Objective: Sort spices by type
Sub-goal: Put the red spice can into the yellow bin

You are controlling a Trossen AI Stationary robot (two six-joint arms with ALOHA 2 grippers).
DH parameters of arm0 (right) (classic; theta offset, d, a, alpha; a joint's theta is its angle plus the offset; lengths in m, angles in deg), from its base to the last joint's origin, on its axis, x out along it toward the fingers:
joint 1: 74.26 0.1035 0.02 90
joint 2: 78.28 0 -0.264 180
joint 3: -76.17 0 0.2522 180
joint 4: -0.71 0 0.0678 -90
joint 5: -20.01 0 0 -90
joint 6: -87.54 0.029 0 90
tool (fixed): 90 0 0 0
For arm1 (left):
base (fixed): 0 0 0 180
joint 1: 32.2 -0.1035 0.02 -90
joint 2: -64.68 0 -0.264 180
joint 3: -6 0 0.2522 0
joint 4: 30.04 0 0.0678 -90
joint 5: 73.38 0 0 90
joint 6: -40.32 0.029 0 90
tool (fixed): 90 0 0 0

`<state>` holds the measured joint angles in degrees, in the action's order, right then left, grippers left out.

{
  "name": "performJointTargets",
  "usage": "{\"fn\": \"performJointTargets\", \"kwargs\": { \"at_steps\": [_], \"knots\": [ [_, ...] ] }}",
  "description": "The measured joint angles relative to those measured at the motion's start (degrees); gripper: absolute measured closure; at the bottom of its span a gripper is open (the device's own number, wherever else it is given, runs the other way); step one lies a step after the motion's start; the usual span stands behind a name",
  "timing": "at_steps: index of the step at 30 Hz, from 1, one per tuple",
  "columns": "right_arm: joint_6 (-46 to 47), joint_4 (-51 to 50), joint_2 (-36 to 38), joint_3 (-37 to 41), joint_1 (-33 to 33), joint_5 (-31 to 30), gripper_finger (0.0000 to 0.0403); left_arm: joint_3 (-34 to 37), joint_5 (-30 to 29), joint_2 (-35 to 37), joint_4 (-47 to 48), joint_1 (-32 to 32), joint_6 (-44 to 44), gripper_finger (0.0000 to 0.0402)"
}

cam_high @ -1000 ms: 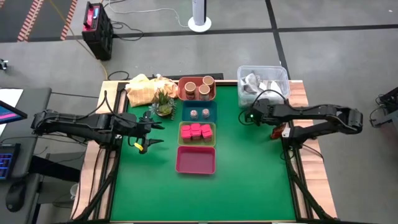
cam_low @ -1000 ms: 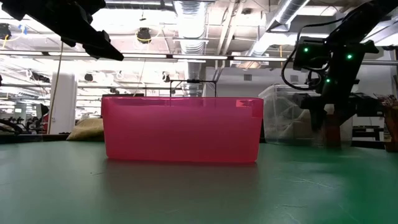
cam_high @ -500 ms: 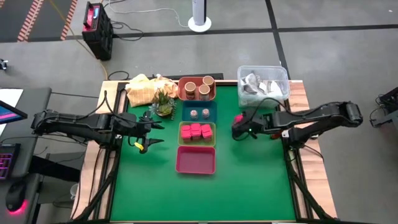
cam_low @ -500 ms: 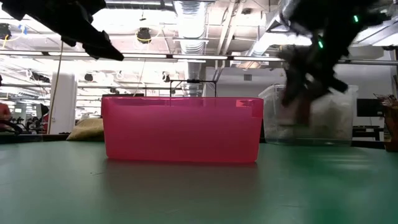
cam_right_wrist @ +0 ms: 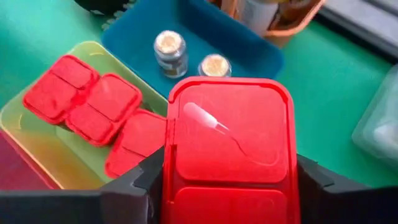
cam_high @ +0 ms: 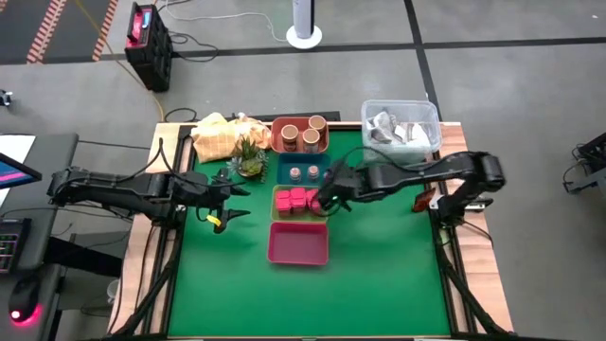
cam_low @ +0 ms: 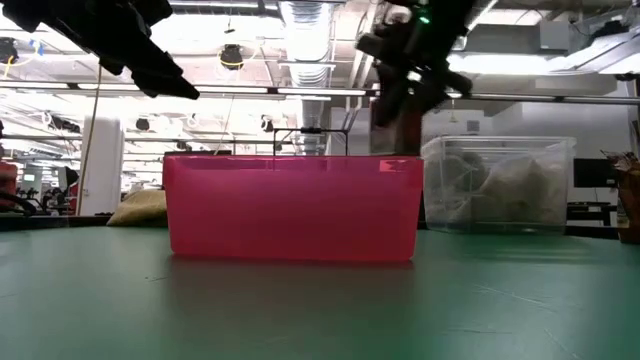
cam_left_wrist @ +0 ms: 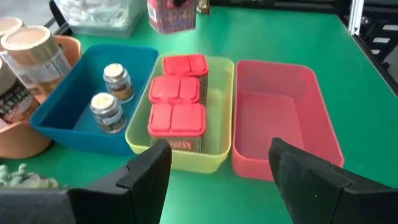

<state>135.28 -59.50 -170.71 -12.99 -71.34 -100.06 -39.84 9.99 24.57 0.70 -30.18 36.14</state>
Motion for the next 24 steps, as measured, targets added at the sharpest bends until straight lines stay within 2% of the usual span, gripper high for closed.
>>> {"fn": "performJointTargets", "kwargs": {
  "at_steps": [6,12,16,24],
  "knots": [
    [3.3,-16.7,-11.7,-16.6,0.9,-0.7,0.0171,0.0,0.2,0.0,1.1,0.0,-0.2,0.0146],
    [3.7,-26.6,-20.6,-27.6,1.1,-0.1,0.017,0.0,0.2,0.0,1.9,0.0,-0.4,0.0146],
    [5.7,-31.3,-23.3,-31.0,1.1,0.1,0.0172,0.0,0.2,0.0,2.3,0.0,-0.4,0.0146],
    [6.1,-30.0,-23.3,-31.0,1.1,1.2,0.017,0.0,0.2,0.0,2.5,0.0,0.0,0.0146]
  ]
}}
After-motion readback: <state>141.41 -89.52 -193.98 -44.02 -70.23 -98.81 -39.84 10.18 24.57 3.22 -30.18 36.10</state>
